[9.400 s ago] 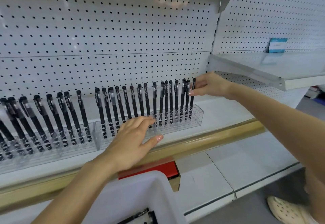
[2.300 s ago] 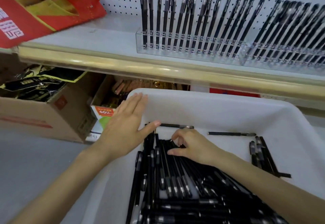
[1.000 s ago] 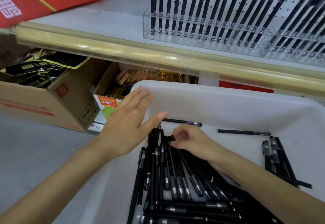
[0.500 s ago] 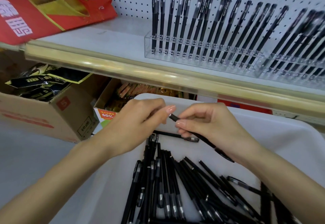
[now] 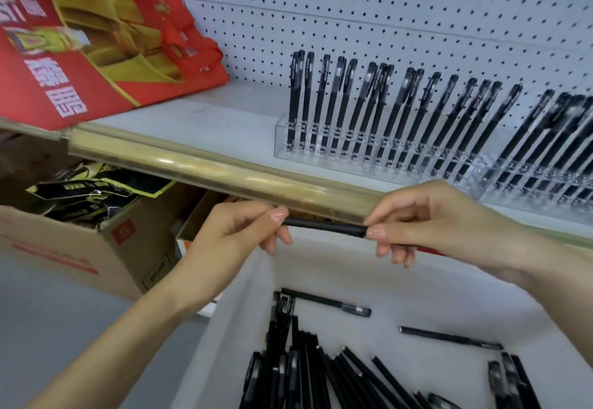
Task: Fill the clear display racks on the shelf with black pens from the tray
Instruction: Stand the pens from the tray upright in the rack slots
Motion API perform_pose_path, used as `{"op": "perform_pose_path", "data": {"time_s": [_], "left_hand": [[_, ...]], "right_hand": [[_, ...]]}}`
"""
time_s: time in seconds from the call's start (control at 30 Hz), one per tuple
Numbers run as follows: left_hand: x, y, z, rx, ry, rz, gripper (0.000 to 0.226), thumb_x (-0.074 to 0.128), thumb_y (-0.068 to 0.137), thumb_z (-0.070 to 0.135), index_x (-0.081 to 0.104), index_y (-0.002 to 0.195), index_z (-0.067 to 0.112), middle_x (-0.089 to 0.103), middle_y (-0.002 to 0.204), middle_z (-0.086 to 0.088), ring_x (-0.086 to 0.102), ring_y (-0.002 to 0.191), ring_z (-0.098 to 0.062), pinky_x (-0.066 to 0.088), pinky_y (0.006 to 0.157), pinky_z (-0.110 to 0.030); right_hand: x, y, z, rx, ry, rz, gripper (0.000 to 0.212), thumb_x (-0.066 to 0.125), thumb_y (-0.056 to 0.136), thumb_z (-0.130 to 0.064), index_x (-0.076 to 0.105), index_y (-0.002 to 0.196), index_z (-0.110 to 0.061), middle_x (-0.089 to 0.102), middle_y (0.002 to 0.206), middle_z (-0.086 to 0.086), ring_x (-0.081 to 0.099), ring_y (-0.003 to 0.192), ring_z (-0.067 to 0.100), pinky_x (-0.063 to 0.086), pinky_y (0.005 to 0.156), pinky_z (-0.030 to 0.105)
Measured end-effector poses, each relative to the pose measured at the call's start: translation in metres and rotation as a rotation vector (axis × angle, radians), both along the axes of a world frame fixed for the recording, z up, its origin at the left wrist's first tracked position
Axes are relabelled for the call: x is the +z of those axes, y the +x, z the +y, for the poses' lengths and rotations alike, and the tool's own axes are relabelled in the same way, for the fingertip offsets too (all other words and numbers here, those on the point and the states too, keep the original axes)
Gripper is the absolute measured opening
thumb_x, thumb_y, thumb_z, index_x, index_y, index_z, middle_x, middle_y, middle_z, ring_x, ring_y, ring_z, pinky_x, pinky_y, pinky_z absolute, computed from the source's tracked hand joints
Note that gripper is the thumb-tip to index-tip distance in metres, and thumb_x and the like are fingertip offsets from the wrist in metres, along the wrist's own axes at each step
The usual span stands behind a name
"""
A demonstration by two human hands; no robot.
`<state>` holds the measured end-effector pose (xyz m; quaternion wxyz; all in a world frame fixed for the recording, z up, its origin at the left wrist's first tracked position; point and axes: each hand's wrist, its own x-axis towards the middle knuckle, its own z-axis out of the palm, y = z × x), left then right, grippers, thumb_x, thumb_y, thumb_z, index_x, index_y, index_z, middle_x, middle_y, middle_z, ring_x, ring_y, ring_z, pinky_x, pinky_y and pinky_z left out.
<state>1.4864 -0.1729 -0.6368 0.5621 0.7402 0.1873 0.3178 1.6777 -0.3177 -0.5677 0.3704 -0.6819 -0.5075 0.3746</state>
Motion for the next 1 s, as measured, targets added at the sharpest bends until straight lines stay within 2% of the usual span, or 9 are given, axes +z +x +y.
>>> {"op": "perform_pose_path", "data": {"time_s": [0.2,0.33,0.43,0.53,0.6,0.67,0.73,0.87,1.0], "left_hand": [[0.000,0.011,0.008,0.049,-0.146,-0.072,0.040,0.054,0.093,0.035,0.069,0.061,0.014,0.052,0.055,0.000,0.050,0.056,-0.002,0.037,0.059,-0.004],[-0.004,0.019,0.010,-0.060,-0.318,-0.090,0.038,0.052,0.088,0.041,0.070,0.062,0.019,0.054,0.059,0.001,0.051,0.061,-0.004,0.043,0.068,-0.010],[-0.002,0.027,0.012,-0.110,-0.349,-0.088,0.039,0.051,0.088,0.042,0.072,0.066,0.018,0.060,0.063,-0.001,0.056,0.066,-0.008,0.046,0.071,-0.015],[0.009,0.037,0.028,0.064,-0.195,-0.129,0.031,0.055,0.092,0.038,0.075,0.080,0.017,0.071,0.077,-0.001,0.065,0.077,-0.009,0.048,0.075,-0.014],[0.015,0.043,0.046,0.190,0.062,-0.089,0.028,0.049,0.094,0.043,0.068,0.099,0.024,0.071,0.095,0.009,0.064,0.092,-0.002,0.046,0.082,-0.016],[0.018,0.049,0.064,0.259,0.347,0.100,0.040,0.040,0.094,0.054,0.056,0.120,0.030,0.060,0.120,0.018,0.053,0.112,0.003,0.042,0.093,-0.021],[0.016,0.057,0.075,0.248,0.562,0.265,0.061,0.031,0.089,0.059,0.037,0.142,0.029,0.039,0.145,0.015,0.035,0.132,0.000,0.030,0.109,-0.025],[0.008,0.072,0.082,0.173,0.714,0.444,0.068,0.021,0.095,0.058,0.009,0.154,0.026,0.005,0.160,0.014,0.004,0.144,0.003,0.003,0.120,-0.027],[0.006,0.074,0.088,0.166,0.774,0.512,0.068,0.011,0.094,0.059,0.009,0.154,0.026,0.003,0.160,0.015,-0.001,0.143,0.006,-0.005,0.120,-0.032]], "right_hand": [[0.037,0.013,0.024,-0.094,0.114,0.184,0.021,0.073,0.063,-0.018,0.077,0.082,-0.010,0.070,0.075,0.014,0.064,0.058,0.014,0.052,0.054,0.017],[0.049,0.013,0.040,-0.131,0.222,0.343,0.023,0.072,0.060,-0.016,0.077,0.081,-0.009,0.071,0.073,0.013,0.066,0.057,0.011,0.053,0.052,0.015],[0.055,0.012,0.054,-0.159,0.306,0.318,0.026,0.069,0.065,-0.019,0.073,0.086,-0.005,0.069,0.069,0.009,0.064,0.056,0.011,0.052,0.052,0.015],[0.065,0.016,0.070,-0.240,0.438,0.128,0.038,0.070,0.066,-0.028,0.070,0.091,0.000,0.070,0.073,0.006,0.065,0.063,0.012,0.055,0.061,0.017],[0.074,0.022,0.083,-0.285,0.499,-0.013,0.032,0.071,0.072,-0.026,0.070,0.090,0.001,0.073,0.081,0.005,0.068,0.068,0.011,0.056,0.067,0.018],[0.079,0.025,0.098,-0.295,0.517,-0.109,0.022,0.071,0.079,-0.016,0.069,0.093,0.001,0.073,0.084,0.009,0.070,0.068,0.012,0.057,0.068,0.019],[0.079,0.027,0.113,-0.310,0.547,-0.179,0.020,0.072,0.082,-0.011,0.066,0.100,-0.003,0.072,0.078,0.010,0.070,0.065,0.014,0.058,0.065,0.022],[0.074,0.029,0.137,-0.343,0.641,-0.422,0.029,0.071,0.086,-0.014,0.050,0.105,-0.021,0.068,0.068,0.003,0.069,0.059,0.012,0.056,0.059,0.021],[0.069,0.031,0.153,-0.358,0.675,-0.475,0.025,0.068,0.088,-0.014,0.048,0.102,-0.020,0.065,0.070,0.004,0.067,0.058,0.010,0.058,0.062,0.029]]}}
